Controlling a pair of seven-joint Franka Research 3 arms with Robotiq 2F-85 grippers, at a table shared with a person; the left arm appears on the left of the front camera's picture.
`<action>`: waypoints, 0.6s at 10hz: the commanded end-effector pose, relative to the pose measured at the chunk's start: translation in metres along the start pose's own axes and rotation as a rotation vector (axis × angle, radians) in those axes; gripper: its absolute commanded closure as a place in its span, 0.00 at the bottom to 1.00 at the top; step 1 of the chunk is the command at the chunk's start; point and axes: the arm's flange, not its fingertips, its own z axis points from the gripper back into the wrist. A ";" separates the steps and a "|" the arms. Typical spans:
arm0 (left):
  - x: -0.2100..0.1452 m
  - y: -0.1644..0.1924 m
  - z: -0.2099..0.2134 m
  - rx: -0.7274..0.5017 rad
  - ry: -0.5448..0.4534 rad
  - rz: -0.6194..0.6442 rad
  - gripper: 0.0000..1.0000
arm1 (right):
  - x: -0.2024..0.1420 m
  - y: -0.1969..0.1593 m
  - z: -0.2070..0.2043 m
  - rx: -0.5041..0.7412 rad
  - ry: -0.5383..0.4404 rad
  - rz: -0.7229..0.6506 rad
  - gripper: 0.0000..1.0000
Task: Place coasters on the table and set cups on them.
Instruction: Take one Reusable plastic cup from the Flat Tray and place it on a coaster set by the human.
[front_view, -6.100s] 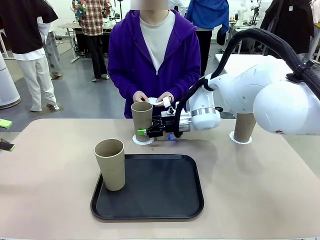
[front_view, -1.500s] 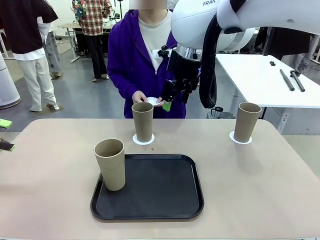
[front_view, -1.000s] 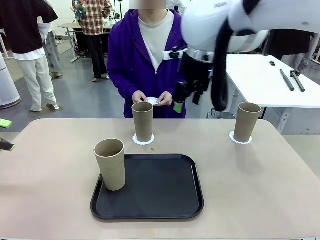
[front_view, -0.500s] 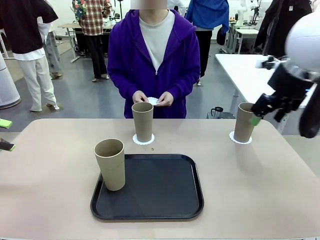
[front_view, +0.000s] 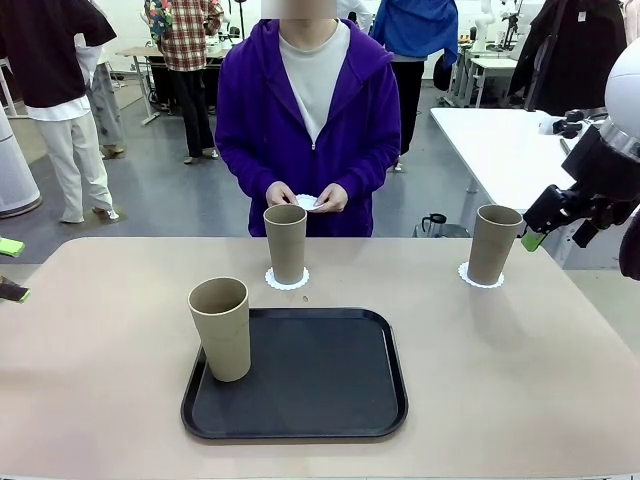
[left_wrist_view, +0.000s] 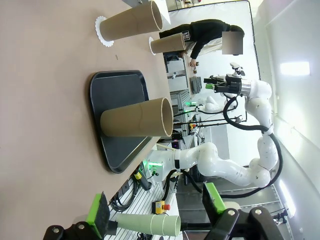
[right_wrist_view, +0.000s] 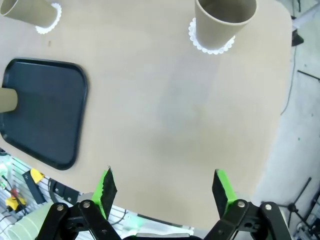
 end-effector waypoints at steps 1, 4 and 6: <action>0.000 -0.002 0.001 -0.011 -0.011 -0.005 0.00 | 0.001 -0.001 0.000 0.011 -0.013 0.018 0.00; 0.000 -0.002 0.001 -0.011 -0.011 -0.005 0.00 | 0.007 -0.066 0.003 0.356 0.005 -0.170 0.00; 0.000 -0.002 0.001 -0.011 -0.011 -0.005 0.00 | -0.017 -0.128 0.000 0.614 -0.082 -0.362 0.00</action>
